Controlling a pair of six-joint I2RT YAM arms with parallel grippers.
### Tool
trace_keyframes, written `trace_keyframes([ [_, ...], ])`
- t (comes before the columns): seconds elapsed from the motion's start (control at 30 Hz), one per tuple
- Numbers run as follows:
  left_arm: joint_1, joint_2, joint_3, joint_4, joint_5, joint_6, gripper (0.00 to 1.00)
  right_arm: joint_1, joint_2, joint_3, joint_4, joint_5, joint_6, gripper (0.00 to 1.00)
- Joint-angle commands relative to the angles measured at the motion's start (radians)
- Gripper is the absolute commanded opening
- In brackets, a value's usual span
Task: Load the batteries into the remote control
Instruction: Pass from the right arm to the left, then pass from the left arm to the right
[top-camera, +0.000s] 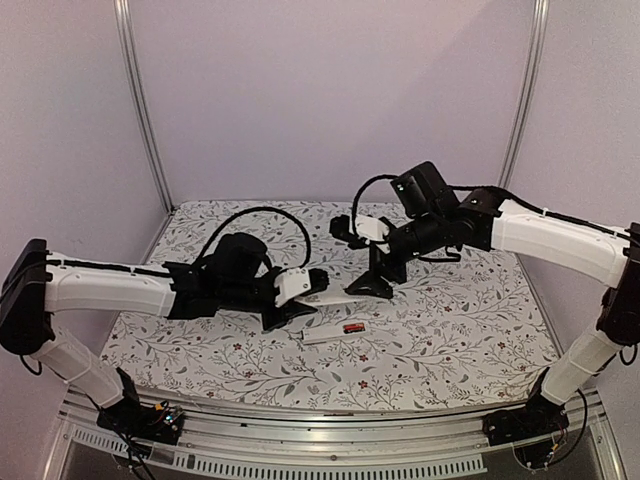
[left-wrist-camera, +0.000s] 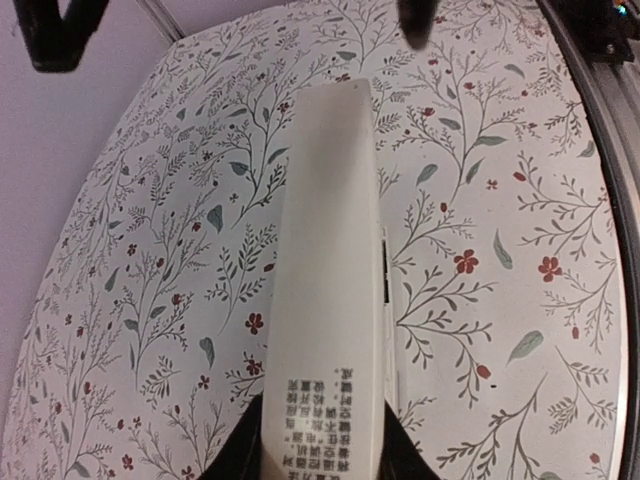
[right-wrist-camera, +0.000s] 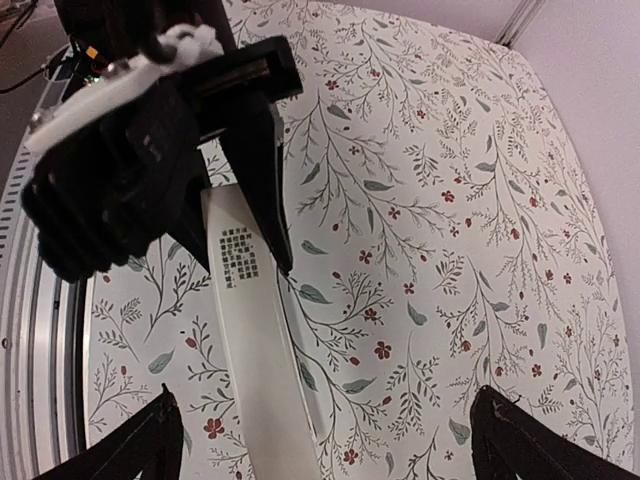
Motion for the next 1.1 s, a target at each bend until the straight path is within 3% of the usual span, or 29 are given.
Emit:
trace_keyframes([
  [0.0,-0.018,-0.043,-0.038,0.033,-0.027,-0.024,0.11,-0.036,-0.130,-0.026,0.106,-0.054,0.136,0.99],
  [0.1,-0.027,-0.067,-0.052,0.035,-0.039,-0.033,0.11,-0.074,-0.190,-0.050,0.161,-0.043,0.260,0.99],
  [0.3,-0.048,-0.134,-0.109,0.066,-0.086,-0.086,0.12,-0.177,-0.276,-0.109,0.171,0.042,0.697,0.99],
  [0.47,-0.089,-0.153,-0.111,0.064,-0.140,-0.110,0.12,-0.299,-0.336,-0.290,0.287,-0.153,0.948,0.90],
  [0.57,-0.089,-0.143,-0.115,0.087,-0.159,-0.104,0.12,-0.358,-0.312,-0.328,0.342,-0.306,0.999,0.82],
  [0.67,-0.088,-0.105,-0.133,0.141,-0.160,-0.085,0.12,-0.363,-0.254,-0.332,0.363,-0.390,0.995,0.70],
  [0.73,-0.086,-0.064,-0.137,0.173,-0.160,-0.083,0.11,-0.363,-0.229,-0.355,0.375,-0.434,0.982,0.68],
  [1.07,-0.062,0.076,-0.150,0.308,-0.067,-0.088,0.11,-0.359,-0.196,-0.569,0.514,-0.421,1.044,0.56],
])
